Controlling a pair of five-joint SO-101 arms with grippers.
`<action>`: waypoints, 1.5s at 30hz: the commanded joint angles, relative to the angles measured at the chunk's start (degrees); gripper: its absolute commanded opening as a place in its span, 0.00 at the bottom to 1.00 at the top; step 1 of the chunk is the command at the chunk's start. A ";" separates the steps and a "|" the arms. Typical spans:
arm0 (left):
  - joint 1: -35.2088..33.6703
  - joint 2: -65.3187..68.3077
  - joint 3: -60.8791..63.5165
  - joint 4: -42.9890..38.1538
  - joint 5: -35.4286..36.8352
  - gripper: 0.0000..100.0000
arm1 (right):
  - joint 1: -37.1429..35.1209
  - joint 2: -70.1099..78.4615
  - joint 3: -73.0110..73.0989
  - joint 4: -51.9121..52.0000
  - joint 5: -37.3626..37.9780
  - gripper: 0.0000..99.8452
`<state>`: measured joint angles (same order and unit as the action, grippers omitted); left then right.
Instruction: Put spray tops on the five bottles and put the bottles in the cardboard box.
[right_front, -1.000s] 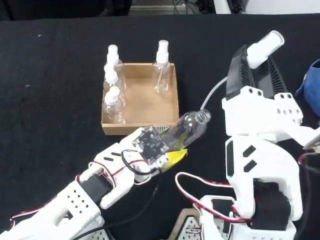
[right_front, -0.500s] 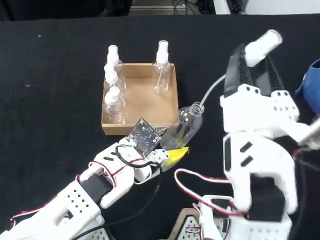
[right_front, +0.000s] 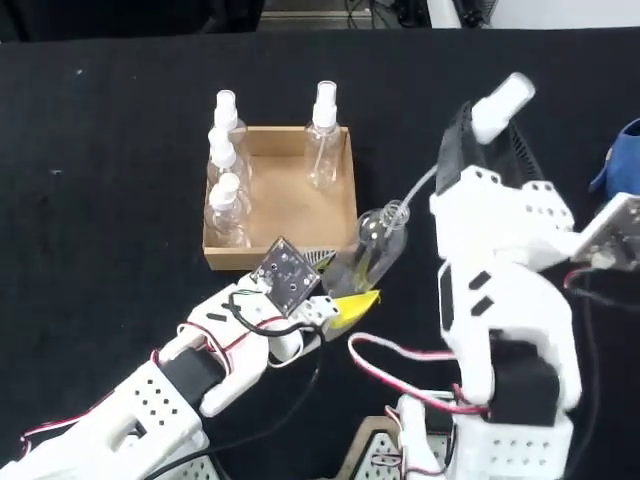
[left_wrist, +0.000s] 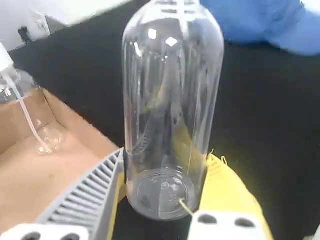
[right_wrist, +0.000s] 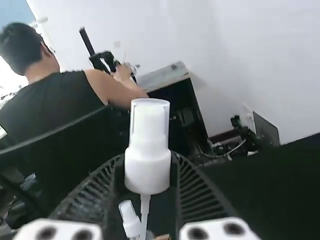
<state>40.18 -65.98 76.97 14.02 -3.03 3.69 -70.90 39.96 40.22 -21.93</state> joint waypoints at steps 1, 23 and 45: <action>-0.66 -1.23 0.84 -3.87 0.53 0.03 | -3.78 -6.99 0.40 6.95 -0.09 0.02; -0.75 -1.23 1.54 -4.92 1.05 0.03 | -18.99 -20.26 15.25 8.26 17.32 0.24; -6.02 -1.23 4.26 -12.13 0.79 0.03 | -26.37 -20.26 14.90 17.05 22.42 0.40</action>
<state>34.90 -65.98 81.36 4.70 -2.51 -21.89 -91.03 53.58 57.54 -0.04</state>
